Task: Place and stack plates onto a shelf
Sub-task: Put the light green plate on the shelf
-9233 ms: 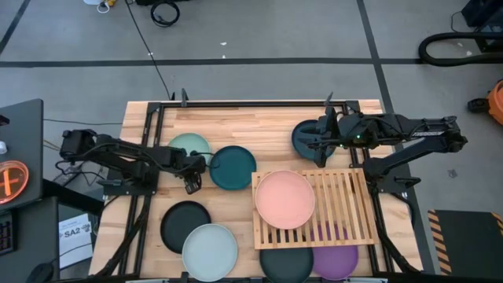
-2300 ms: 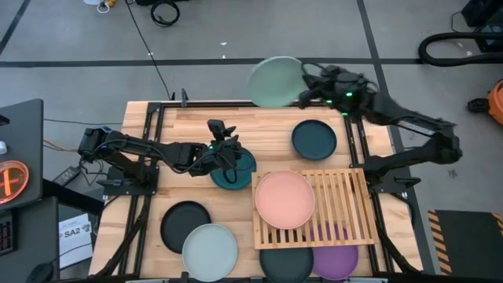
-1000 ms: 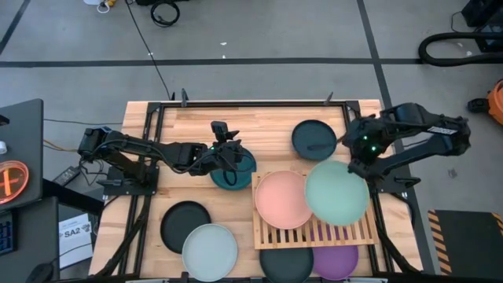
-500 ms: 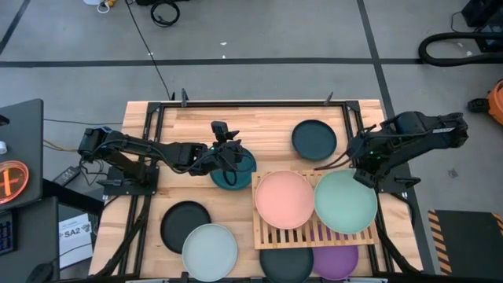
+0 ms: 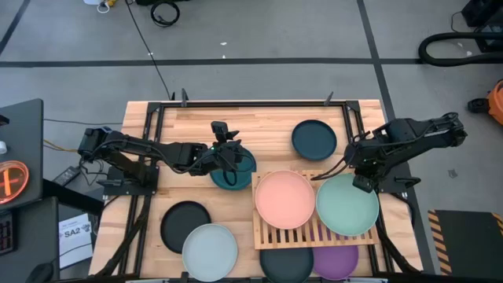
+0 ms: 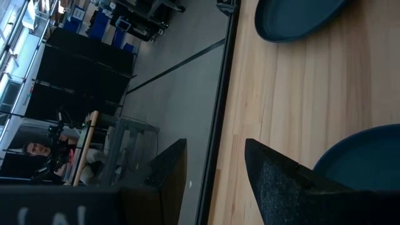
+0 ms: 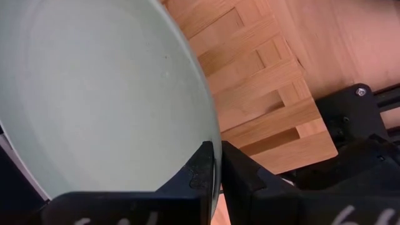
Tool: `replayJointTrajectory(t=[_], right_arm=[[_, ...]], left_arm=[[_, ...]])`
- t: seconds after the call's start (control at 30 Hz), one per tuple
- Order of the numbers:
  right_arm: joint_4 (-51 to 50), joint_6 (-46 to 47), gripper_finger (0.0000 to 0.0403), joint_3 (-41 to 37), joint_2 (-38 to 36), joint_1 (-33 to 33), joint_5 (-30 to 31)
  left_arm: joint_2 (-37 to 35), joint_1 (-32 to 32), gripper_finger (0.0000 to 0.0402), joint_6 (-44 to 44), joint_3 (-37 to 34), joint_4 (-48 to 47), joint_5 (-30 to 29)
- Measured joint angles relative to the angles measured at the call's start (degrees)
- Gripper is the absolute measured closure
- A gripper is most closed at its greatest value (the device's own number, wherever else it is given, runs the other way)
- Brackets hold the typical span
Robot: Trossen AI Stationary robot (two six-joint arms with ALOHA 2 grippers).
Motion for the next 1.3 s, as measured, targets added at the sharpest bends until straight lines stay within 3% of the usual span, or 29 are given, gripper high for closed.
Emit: replayJointTrajectory(t=[0.7,1.3], right_arm=[[-0.1,0.1,0.0364,0.0,0.0,0.0,0.1],[-0.1,0.6,0.0278,0.0,0.0,-0.1,2.5]], left_arm=[[0.0,0.0,0.0235,0.0,0.0,0.0,0.0],[0.0,0.0,0.0235,0.0,0.0,0.0,0.0]])
